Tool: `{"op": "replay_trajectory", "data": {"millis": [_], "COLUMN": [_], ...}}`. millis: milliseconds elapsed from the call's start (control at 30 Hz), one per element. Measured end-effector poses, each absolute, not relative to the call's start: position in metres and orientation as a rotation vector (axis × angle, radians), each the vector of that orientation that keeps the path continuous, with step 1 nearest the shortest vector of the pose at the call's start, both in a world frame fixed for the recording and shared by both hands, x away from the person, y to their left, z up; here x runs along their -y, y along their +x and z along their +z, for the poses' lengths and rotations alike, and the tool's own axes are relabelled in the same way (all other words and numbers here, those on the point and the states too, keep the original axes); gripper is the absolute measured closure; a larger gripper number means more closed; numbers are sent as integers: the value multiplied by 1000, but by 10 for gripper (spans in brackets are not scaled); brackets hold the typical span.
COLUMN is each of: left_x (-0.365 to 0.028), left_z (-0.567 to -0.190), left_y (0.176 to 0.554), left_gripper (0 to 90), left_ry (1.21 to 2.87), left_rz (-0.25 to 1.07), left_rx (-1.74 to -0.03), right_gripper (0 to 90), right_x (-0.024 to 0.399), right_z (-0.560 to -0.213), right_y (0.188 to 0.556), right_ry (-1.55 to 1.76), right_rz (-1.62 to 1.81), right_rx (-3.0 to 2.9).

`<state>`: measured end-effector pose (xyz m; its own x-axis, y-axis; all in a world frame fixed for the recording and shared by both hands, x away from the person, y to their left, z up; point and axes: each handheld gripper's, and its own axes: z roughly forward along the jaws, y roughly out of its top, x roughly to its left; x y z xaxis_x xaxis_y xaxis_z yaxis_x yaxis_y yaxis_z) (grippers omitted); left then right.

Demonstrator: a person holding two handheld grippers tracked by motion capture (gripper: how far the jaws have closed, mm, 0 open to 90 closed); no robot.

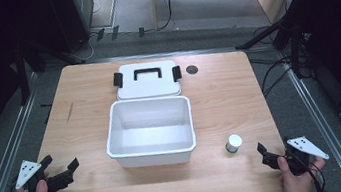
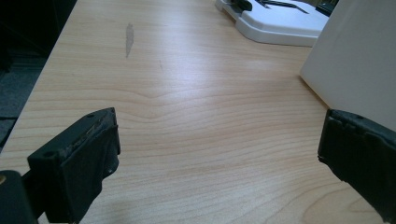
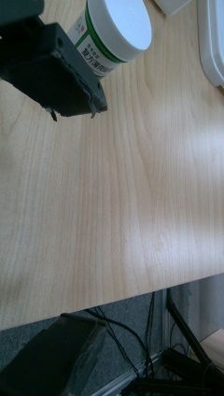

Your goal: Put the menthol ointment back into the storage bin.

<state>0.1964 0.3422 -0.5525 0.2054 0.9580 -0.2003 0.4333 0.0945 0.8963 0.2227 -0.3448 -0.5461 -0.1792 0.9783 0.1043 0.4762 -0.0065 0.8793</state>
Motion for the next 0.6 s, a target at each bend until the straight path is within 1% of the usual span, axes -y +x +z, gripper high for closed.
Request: {"op": "replay_trajectory", "data": {"millis": [367, 600], "left_x": [-342, -340], "left_z": [-552, -552], "left_y": [197, 196], "left_gripper": [0, 0], "left_ry": [1504, 1510], "left_rz": [679, 690], "left_rx": [-1394, -1391], "right_gripper": [4, 4], "right_x": [343, 339], "right_z": [-539, -518], "right_y": [218, 219], "right_ry": [1515, 1509], "right_rz": [1095, 977], "right_rx": [-1739, -1856]}}
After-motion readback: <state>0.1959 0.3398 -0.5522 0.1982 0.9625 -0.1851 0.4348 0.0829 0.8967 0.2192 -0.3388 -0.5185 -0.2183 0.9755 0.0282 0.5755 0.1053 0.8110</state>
